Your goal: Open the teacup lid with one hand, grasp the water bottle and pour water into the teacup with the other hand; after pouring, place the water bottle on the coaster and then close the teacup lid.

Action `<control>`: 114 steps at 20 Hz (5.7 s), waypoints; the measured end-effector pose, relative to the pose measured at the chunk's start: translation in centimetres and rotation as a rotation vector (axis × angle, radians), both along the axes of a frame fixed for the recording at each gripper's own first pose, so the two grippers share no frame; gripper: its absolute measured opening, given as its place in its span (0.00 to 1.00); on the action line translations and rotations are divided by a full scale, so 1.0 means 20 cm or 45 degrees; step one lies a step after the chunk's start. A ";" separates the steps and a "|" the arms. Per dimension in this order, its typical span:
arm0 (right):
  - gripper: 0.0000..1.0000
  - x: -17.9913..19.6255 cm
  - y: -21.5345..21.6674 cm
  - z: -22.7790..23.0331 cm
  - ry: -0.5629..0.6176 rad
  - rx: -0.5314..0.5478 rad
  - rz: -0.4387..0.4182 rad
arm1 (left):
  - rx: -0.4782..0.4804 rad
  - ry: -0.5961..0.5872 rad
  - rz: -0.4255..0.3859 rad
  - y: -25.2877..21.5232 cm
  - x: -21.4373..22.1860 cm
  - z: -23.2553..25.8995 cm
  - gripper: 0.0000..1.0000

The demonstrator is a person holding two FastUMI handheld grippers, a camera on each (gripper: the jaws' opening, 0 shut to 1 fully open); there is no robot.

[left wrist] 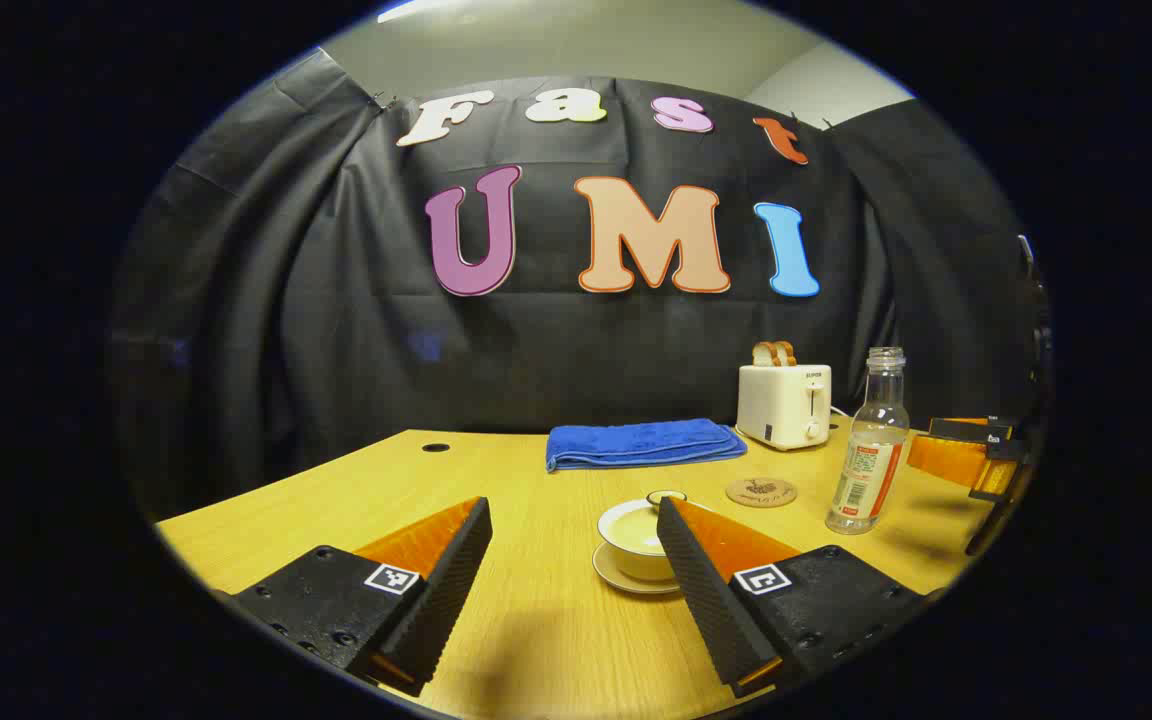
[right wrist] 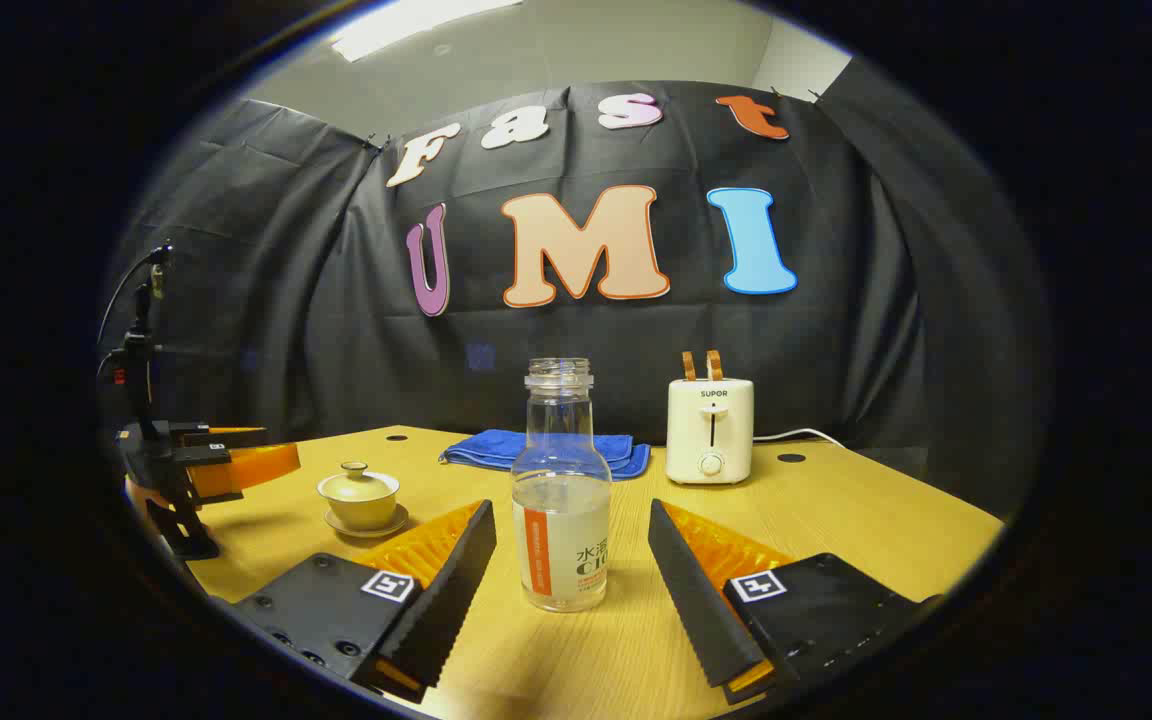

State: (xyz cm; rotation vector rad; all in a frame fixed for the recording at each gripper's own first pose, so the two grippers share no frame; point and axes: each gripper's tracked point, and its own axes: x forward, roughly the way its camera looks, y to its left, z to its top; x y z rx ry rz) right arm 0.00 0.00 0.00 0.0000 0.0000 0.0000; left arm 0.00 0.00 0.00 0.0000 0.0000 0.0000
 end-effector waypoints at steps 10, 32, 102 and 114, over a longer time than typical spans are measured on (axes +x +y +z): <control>0.96 0.01 0.00 0.00 -0.004 0.000 0.012 | 0.000 0.008 -0.037 -0.04 0.01 -0.02 0.97; 0.96 0.00 0.00 0.00 -0.001 -0.003 0.009 | -0.008 0.005 -0.168 -0.18 0.08 -0.02 0.97; 0.98 0.02 0.03 -0.01 0.004 0.000 0.073 | -0.014 0.059 -0.061 0.06 0.18 -0.06 0.27; 0.98 0.25 0.06 -0.13 0.198 -0.015 0.044 | -0.011 0.058 0.008 0.25 0.16 -0.06 0.26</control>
